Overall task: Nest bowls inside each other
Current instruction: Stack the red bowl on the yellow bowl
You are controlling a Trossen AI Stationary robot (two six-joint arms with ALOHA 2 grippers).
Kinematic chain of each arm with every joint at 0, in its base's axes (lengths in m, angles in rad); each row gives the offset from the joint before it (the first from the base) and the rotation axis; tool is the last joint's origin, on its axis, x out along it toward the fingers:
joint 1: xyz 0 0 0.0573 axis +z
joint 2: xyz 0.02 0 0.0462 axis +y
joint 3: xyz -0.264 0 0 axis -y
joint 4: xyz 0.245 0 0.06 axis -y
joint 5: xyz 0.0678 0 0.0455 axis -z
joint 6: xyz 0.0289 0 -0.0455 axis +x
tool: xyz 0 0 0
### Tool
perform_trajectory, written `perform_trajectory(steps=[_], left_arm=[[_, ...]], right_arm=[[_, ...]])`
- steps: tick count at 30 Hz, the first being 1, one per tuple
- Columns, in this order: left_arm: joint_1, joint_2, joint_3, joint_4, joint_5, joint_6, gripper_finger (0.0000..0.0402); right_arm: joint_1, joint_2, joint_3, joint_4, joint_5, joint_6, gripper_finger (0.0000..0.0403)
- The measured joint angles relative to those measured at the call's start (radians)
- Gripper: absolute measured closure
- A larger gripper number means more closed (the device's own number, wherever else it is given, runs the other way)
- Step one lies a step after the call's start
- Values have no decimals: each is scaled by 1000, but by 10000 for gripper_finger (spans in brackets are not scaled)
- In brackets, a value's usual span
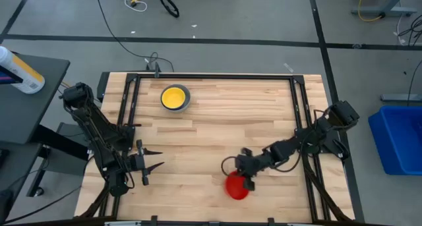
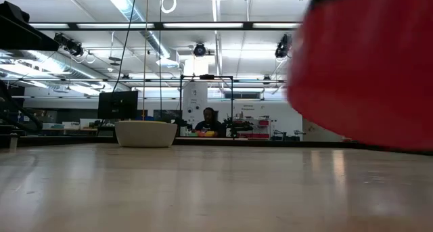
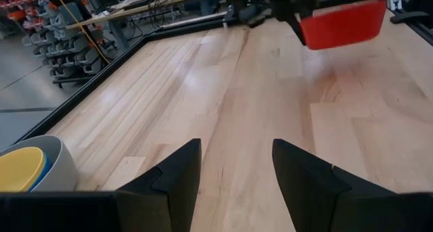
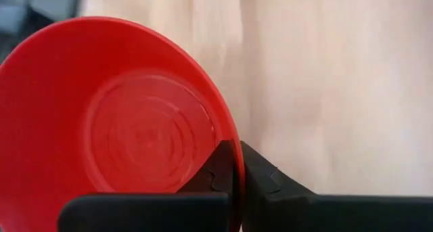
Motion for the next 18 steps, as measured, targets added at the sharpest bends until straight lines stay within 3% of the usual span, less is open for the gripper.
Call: perform_trajectory(steps=[4,8,15,18], left_arm=[[0,0,0,-4,0,-2,211],[0,0,0,-7,-1,-5,211],[-1,0,0,-7,10,-5,211],[-12,0,0,-7,12,-8,211]], right_arm=[[-94,0,0,217,89,-245,400],[-229,0,2,399,97,-419,401],[-471,47,134,509,92,-503,401],[-552,112,269,463,-6,-523,401]])
